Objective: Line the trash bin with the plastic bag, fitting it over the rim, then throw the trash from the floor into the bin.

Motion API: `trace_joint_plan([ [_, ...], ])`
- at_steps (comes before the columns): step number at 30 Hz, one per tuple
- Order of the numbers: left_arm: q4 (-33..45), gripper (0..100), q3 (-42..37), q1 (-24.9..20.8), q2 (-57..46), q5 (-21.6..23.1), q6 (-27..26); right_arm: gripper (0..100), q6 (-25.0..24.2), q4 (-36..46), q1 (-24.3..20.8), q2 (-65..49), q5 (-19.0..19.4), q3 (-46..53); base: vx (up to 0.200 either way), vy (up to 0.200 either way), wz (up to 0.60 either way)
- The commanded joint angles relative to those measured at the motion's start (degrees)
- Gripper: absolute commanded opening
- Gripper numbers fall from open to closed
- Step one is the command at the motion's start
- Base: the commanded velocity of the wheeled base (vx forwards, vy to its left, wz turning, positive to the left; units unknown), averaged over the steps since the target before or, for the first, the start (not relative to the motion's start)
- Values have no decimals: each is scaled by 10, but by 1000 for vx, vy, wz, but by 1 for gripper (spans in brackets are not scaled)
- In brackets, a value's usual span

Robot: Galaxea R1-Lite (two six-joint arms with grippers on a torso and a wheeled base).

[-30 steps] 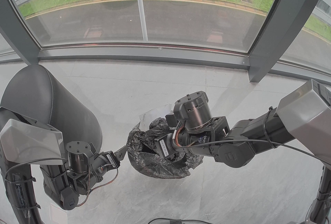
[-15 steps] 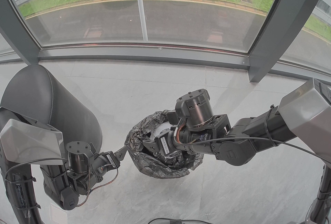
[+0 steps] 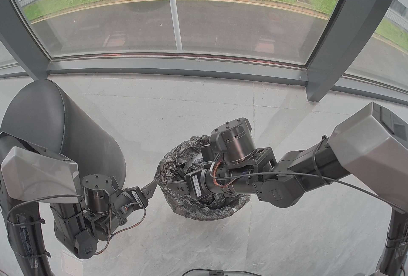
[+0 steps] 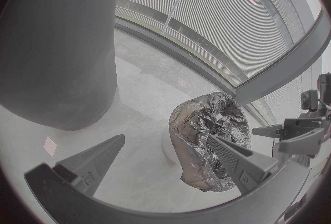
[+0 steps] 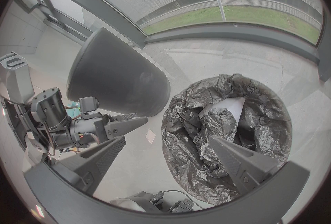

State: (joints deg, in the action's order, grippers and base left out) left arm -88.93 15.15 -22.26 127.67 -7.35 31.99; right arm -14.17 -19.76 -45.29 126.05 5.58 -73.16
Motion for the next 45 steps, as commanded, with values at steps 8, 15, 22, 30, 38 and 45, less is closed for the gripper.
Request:
trace_joint_plan([
  [8,0,100,0,-2,6,0,1,100,-6,-43,35,107,29,-60,0,0,0],
  [15,0,100,1,-2,12,0,0,100,-6,-39,57,167,44,-123,0,0,0],
  [22,0,100,2,-2,16,0,0,100,-7,-36,69,189,45,-143,0,0,0],
  [30,0,100,3,-2,20,0,1,100,-7,-36,78,211,43,-161,0,0,0],
  [38,0,100,4,-2,24,-1,0,100,-8,-36,81,188,42,-152,0,0,0],
  [45,-1,100,1,-2,18,-1,0,100,-28,-36,64,54,41,-53,0,0,0],
])
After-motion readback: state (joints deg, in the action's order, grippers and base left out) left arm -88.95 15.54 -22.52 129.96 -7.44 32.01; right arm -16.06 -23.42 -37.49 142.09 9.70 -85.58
